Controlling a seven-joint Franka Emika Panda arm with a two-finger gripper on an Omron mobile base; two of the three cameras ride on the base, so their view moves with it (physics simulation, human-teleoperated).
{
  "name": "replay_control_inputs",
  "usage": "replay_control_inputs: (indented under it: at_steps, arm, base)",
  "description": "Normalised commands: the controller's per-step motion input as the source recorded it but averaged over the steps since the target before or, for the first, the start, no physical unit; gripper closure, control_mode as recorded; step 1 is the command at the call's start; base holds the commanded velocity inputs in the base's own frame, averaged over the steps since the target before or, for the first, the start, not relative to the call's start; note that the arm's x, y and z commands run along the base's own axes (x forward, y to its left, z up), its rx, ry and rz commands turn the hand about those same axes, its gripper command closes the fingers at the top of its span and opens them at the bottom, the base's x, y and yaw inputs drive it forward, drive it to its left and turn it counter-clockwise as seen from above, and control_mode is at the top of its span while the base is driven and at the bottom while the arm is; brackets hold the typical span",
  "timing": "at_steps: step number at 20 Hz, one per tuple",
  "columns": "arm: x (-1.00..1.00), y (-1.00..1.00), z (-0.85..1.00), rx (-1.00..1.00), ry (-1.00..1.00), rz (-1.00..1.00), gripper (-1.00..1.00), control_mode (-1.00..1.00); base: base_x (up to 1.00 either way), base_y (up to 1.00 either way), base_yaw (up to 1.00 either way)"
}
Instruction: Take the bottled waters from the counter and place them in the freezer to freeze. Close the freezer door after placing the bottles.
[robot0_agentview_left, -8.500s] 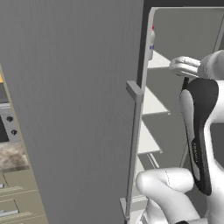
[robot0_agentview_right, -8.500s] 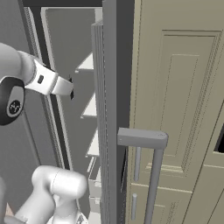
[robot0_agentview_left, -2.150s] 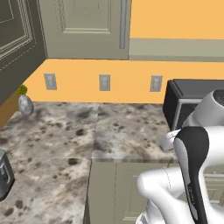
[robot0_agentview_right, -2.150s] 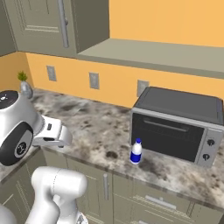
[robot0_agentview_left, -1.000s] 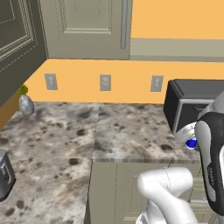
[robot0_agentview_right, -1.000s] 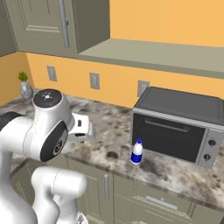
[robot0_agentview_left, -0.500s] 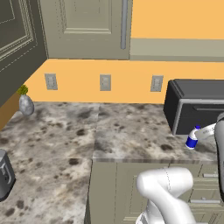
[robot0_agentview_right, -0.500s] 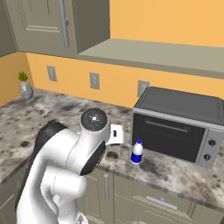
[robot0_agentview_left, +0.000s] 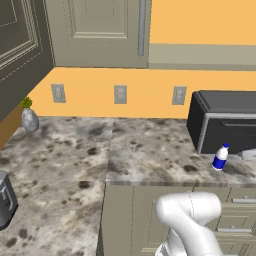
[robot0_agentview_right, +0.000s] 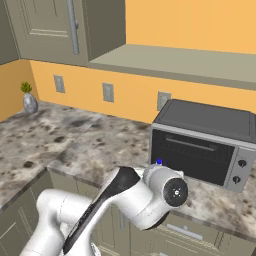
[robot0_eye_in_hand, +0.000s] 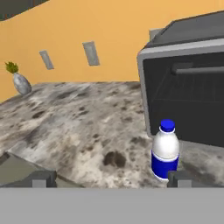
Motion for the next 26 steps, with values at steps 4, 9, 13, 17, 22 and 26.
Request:
replay_control_inputs:
  at_steps: [4, 9, 13, 17, 22, 26]
  arm:
    - [0.12, -0.51, -0.54, 0.08, -0.25, 0.01, -1.00, -1.00]
    - [0.04, -0.32, -0.41, 0.00, -0.36, 0.02, -1.00, -1.00]
    - [0.05, -0.27, -0.34, 0.00, -0.35, 0.00, -1.00, -1.00]
    - [0.23, -0.13, -0.23, -0.04, 0.00, 0.00, -1.00, -1.00]
    - [0.30, -0.01, -0.08, -0.01, -0.02, 0.00, -1.00, -1.00]
    - [0.17, 0.00, -0.13, 0.00, -0.02, 0.00, -1.00, -1.00]
  base:
    - [0.00, 0.00, 0.00]
    - [0.00, 0.00, 0.00]
    - [0.00, 0.00, 0.00]
    - [0.00, 0.00, 0.00]
    - [0.00, 0.00, 0.00]
    - [0.00, 0.00, 0.00]
